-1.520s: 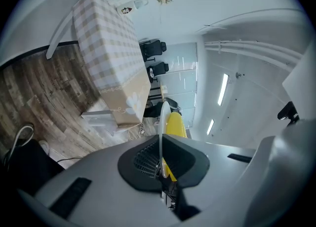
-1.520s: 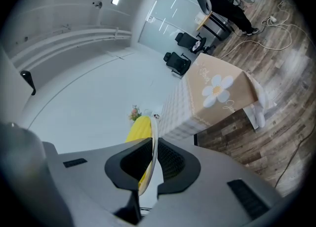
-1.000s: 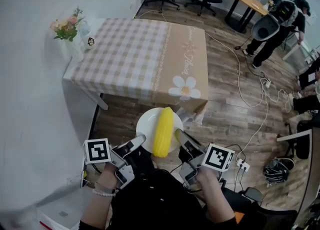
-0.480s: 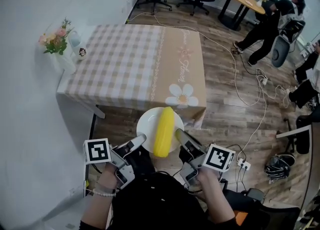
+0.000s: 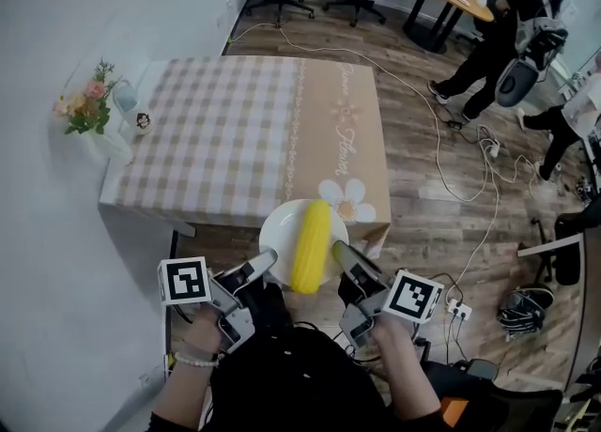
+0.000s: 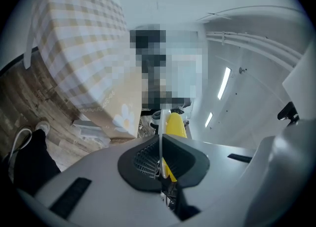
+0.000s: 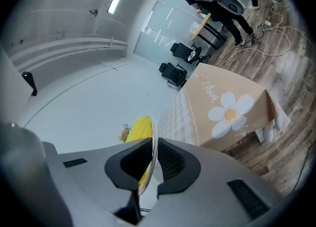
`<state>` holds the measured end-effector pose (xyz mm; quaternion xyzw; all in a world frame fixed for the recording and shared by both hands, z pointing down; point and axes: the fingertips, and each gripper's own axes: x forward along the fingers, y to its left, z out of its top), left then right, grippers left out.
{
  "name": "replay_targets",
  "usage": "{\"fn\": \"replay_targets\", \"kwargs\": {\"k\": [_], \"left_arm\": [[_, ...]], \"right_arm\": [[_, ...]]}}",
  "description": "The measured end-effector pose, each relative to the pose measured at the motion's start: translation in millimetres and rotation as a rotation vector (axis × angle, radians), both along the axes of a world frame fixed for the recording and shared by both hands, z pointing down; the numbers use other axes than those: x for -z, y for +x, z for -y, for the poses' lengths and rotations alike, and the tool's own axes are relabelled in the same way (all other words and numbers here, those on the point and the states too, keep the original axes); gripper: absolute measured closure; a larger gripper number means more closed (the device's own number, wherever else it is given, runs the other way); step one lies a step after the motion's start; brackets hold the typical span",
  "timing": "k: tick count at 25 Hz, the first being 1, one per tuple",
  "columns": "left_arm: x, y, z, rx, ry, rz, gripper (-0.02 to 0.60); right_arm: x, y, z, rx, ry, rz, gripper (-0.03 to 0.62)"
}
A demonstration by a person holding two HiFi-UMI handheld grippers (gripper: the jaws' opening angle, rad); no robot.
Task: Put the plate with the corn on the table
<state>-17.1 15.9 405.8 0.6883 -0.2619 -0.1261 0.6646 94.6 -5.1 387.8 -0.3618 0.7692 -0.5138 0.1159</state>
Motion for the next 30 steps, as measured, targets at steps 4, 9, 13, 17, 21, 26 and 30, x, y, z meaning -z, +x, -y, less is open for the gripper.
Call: {"fn": "replay_targets", "kwargs": {"k": [4, 9, 13, 17, 21, 26, 30], "left_arm": [[0, -3, 33, -0.021, -0.002, -0.002, 0.563], [-3, 6, 62, -0.043, 0.001, -0.005, 0.563], [-4, -14, 98, -0.064, -0.003, -0.012, 0.563], [-9, -24, 128, -0.086, -0.01, -0.005, 0.563], [-11, -30, 148, -0.093, -0.005, -0.008, 0.563], [-16, -35, 181, -0.111, -0.009, 0.003, 0.563], [-15, -32, 191, -0.115, -0.009, -0.003, 0.563]], "right_arm": [[0, -3, 31, -0.019, -0.001, -0.004, 0.533], [-3, 5, 56, -0.04, -0.004, -0.003, 0.533], [-3, -13, 89, -0.062, -0.008, -0.013, 0.533], [-7, -23, 118, -0.082, -0.016, -0.011, 0.533], [-12, -30, 137, -0.102, -0.021, -0.008, 0.533], [-16, -33, 168, -0.111, -0.031, -0.02, 0.533], [-15, -30, 177, -0.118, -0.034, -0.026, 0.533]]}}
